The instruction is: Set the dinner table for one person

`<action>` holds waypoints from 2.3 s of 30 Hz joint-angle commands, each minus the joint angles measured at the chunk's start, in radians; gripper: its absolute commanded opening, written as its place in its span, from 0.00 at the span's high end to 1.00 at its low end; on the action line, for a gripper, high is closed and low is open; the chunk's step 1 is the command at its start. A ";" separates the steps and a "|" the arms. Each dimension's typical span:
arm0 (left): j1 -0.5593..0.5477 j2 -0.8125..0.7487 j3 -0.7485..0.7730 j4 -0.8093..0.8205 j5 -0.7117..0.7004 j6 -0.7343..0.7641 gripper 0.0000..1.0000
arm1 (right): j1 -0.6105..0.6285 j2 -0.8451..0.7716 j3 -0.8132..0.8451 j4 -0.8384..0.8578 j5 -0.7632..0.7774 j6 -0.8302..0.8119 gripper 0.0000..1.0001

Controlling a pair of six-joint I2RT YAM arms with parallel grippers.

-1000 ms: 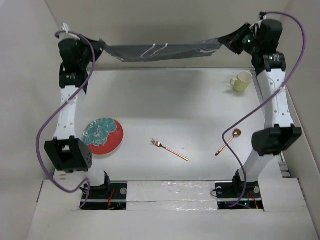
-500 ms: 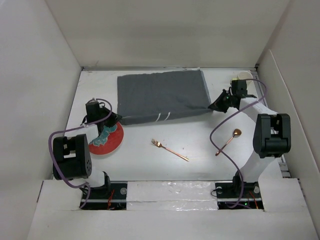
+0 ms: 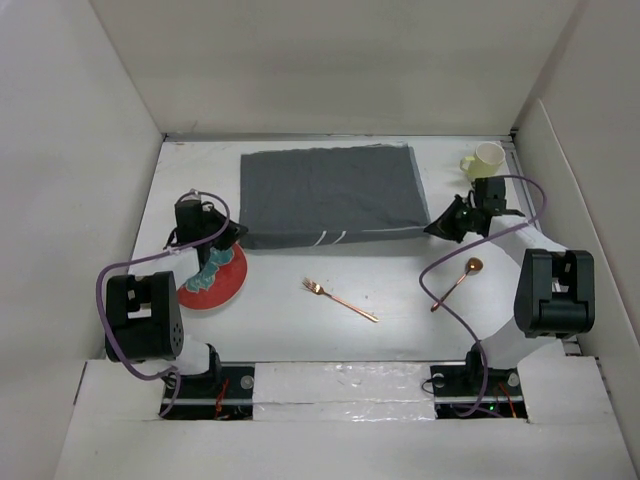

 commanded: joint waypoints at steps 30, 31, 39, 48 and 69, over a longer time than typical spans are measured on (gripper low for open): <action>0.009 -0.137 -0.062 -0.033 0.006 0.051 1.00 | -0.042 -0.206 -0.183 0.008 0.178 0.002 0.91; 0.009 -0.151 -0.065 -0.039 0.007 0.051 1.00 | -0.042 -0.213 -0.189 0.007 0.182 0.002 0.89; 0.009 -0.207 -0.052 -0.162 0.002 0.069 0.72 | -0.042 -0.297 -0.172 -0.084 0.238 -0.014 0.67; 0.009 -0.308 -0.014 -0.226 0.029 0.082 0.73 | 0.016 -0.366 -0.138 -0.131 0.244 -0.044 1.00; -0.092 -0.256 0.176 -0.418 -0.165 0.261 0.77 | 0.789 0.128 0.150 -0.067 0.334 -0.055 1.00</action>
